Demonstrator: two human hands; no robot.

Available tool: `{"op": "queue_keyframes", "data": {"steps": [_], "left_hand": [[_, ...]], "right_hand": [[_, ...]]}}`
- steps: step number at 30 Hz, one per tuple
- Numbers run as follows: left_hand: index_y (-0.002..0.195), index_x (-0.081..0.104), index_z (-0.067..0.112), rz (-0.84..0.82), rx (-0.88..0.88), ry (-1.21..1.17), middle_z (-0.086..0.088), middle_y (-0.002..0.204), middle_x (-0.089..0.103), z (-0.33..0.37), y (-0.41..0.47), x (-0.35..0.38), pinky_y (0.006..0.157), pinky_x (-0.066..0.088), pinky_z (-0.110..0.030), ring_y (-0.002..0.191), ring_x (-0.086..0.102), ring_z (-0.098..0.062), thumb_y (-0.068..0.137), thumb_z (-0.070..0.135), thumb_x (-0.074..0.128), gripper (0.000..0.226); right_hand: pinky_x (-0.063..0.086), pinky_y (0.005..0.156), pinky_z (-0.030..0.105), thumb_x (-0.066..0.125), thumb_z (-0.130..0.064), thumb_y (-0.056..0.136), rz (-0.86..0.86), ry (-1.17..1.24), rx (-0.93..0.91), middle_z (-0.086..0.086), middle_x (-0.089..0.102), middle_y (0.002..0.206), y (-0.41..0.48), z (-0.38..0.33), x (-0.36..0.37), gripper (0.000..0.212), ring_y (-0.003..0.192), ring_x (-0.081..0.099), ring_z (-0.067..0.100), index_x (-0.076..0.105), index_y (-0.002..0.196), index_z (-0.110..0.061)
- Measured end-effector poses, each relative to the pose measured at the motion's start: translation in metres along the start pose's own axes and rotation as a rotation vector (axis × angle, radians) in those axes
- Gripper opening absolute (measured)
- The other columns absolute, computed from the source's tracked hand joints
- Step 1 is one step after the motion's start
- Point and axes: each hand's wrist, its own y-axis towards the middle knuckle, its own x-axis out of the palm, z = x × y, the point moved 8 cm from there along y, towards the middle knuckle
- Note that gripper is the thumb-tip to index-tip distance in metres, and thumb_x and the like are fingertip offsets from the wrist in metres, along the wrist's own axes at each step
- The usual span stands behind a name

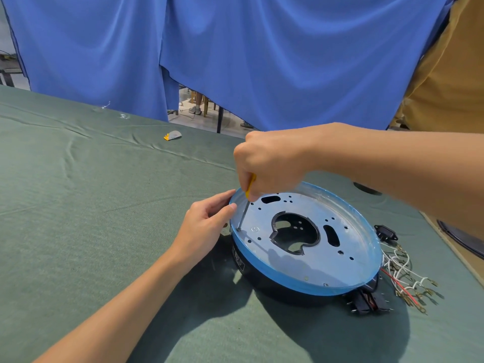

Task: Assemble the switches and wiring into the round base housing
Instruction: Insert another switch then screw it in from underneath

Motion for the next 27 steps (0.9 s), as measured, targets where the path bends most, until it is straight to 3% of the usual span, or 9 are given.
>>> {"op": "queue_keyframes", "data": {"steps": [2, 4, 9, 13, 18, 24, 27], "left_hand": [[0.128, 0.064, 0.012, 0.004, -0.004, 0.008, 0.005, 0.109, 0.074, -0.001, 0.001, 0.0, 0.098, 0.052, -0.046, 0.106, 0.069, -0.014, 0.096, 0.005, 0.058, 0.033], [0.125, 0.065, 0.015, 0.008, -0.002, 0.012, 0.007, 0.107, 0.075, 0.0, 0.001, 0.0, 0.096, 0.052, -0.047, 0.104, 0.069, -0.016, 0.096, 0.005, 0.057, 0.032], [0.128, 0.064, 0.017, -0.012, 0.008, 0.01, 0.007, 0.111, 0.073, 0.001, -0.001, 0.001, 0.095, 0.054, -0.041, 0.107, 0.068, -0.012, 0.097, 0.009, 0.056, 0.033], [0.118, 0.067, 0.027, -0.027, 0.026, 0.016, 0.013, 0.103, 0.075, 0.003, -0.001, 0.002, 0.087, 0.055, -0.03, 0.099, 0.069, -0.007, 0.097, 0.007, 0.055, 0.032], [0.122, 0.065, 0.025, -0.014, 0.014, 0.001, 0.015, 0.103, 0.075, 0.001, 0.0, 0.002, 0.088, 0.054, -0.033, 0.098, 0.069, -0.005, 0.096, 0.008, 0.057, 0.031], [0.115, 0.065, 0.032, -0.042, 0.017, 0.008, 0.017, 0.102, 0.074, 0.005, -0.001, 0.004, 0.089, 0.055, -0.03, 0.1, 0.069, -0.005, 0.097, 0.007, 0.055, 0.033], [0.124, 0.066, 0.02, -0.033, 0.006, 0.003, 0.01, 0.105, 0.075, 0.004, -0.001, 0.003, 0.094, 0.054, -0.041, 0.103, 0.069, -0.012, 0.097, 0.008, 0.056, 0.031]], "right_hand": [[0.031, 0.037, 0.012, 0.064, -0.028, 0.089, -0.066, 0.025, 0.086, -0.01, 0.046, 0.038, 0.005, 0.004, 0.003, 0.034, 0.053, 0.044, 0.01, 0.056, 0.057, -0.017], [0.036, 0.044, 0.021, 0.064, -0.027, 0.089, -0.144, 0.113, 0.191, -0.01, 0.054, 0.048, 0.011, 0.008, 0.006, 0.032, 0.055, 0.048, 0.016, 0.059, 0.06, -0.017], [0.024, 0.037, 0.013, 0.05, -0.021, 0.098, -0.338, 0.374, 0.431, 0.003, 0.05, 0.066, 0.015, 0.023, 0.021, 0.028, 0.041, 0.027, 0.013, 0.065, 0.081, -0.005], [0.028, 0.039, 0.017, 0.06, -0.027, 0.094, -0.359, 0.358, 0.373, 0.003, 0.055, 0.068, 0.012, 0.018, 0.02, 0.027, 0.046, 0.029, 0.016, 0.059, 0.075, -0.008], [0.026, 0.034, 0.01, 0.065, -0.019, 0.09, -0.296, 0.238, 0.311, 0.001, 0.059, 0.062, 0.016, 0.013, 0.011, 0.021, 0.039, 0.031, 0.016, 0.06, 0.075, -0.006], [0.024, 0.039, 0.015, 0.053, -0.023, 0.097, -0.368, 0.409, 0.378, 0.003, 0.058, 0.057, 0.011, 0.023, 0.023, 0.035, 0.034, 0.026, 0.011, 0.061, 0.065, -0.009], [0.024, 0.038, 0.015, 0.059, -0.028, 0.094, -0.365, 0.419, 0.349, 0.0, 0.057, 0.052, 0.011, 0.02, 0.025, 0.032, 0.034, 0.025, 0.012, 0.057, 0.068, -0.01]]}}
